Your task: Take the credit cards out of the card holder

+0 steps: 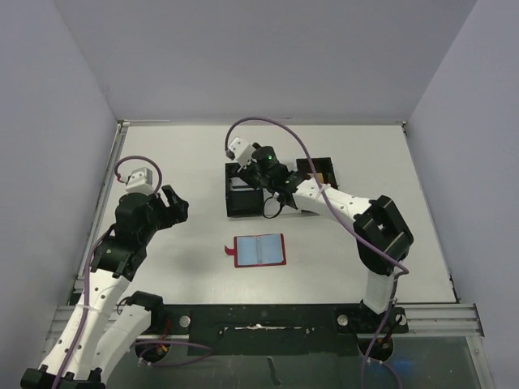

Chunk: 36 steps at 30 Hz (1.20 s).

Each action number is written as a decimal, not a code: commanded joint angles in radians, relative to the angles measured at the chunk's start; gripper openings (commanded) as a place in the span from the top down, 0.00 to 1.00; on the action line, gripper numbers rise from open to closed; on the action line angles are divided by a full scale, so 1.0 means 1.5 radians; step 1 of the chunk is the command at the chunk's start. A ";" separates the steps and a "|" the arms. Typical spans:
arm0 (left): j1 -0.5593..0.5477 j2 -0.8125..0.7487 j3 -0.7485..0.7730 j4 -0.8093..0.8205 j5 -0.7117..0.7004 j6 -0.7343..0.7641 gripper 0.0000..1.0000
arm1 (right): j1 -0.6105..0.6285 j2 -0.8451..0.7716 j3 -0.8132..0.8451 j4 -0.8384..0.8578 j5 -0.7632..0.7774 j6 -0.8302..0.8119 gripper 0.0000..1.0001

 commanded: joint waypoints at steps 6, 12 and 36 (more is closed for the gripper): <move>0.007 0.015 -0.005 0.067 0.079 0.018 0.29 | -0.009 -0.205 -0.140 0.029 0.063 0.338 0.37; 0.006 0.058 -0.034 0.187 0.334 -0.007 0.29 | -0.003 -0.291 -0.295 -0.009 -0.013 0.636 0.37; -0.220 0.317 -0.134 0.328 0.270 -0.144 0.39 | 0.053 -0.290 -0.463 -0.030 -0.043 0.839 0.44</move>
